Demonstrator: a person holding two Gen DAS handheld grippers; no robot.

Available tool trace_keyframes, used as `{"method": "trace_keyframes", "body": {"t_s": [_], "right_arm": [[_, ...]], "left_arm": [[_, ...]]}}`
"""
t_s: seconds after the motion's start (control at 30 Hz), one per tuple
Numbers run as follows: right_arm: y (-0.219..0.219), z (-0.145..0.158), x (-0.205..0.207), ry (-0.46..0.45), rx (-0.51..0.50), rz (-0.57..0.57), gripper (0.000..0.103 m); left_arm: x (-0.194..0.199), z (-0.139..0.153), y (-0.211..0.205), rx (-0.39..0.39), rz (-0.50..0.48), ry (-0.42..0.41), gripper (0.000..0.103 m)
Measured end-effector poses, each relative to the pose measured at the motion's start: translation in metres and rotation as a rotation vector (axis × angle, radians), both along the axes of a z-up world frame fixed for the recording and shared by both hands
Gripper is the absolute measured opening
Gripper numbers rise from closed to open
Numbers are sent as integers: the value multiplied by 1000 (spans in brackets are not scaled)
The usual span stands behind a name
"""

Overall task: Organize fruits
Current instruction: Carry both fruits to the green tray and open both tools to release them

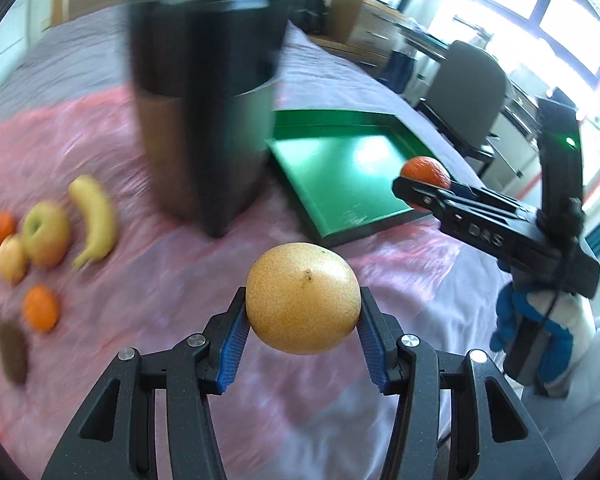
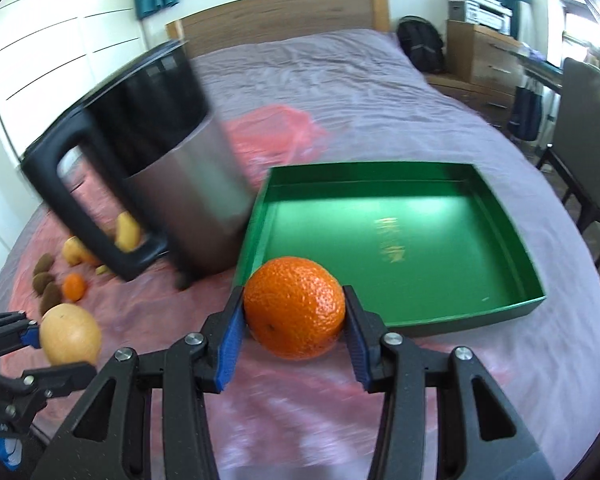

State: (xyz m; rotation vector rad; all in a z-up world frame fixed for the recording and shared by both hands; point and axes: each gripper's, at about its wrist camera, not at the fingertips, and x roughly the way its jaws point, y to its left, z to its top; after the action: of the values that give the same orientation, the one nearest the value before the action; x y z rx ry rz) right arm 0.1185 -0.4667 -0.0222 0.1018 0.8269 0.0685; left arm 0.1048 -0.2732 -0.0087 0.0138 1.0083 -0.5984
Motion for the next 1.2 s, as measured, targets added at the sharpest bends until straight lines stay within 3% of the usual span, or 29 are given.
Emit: {"method": "trace_keyframes", "body": {"t_s": [0.3, 0.5, 0.83, 1.2], "right_arm": [[-87, -32, 48, 25, -35, -151, 76], [-120, -58, 68, 41, -37, -212, 76], [-135, -76, 105, 51, -49, -232, 76], [-133, -83, 102, 30, -66, -227, 79]], "left_arm": [[51, -9, -91, 36, -78, -42, 46], [81, -30, -116, 78, -68, -28, 46], [125, -67, -142, 130, -27, 2, 46], [119, -79, -146, 184, -37, -27, 46]]}}
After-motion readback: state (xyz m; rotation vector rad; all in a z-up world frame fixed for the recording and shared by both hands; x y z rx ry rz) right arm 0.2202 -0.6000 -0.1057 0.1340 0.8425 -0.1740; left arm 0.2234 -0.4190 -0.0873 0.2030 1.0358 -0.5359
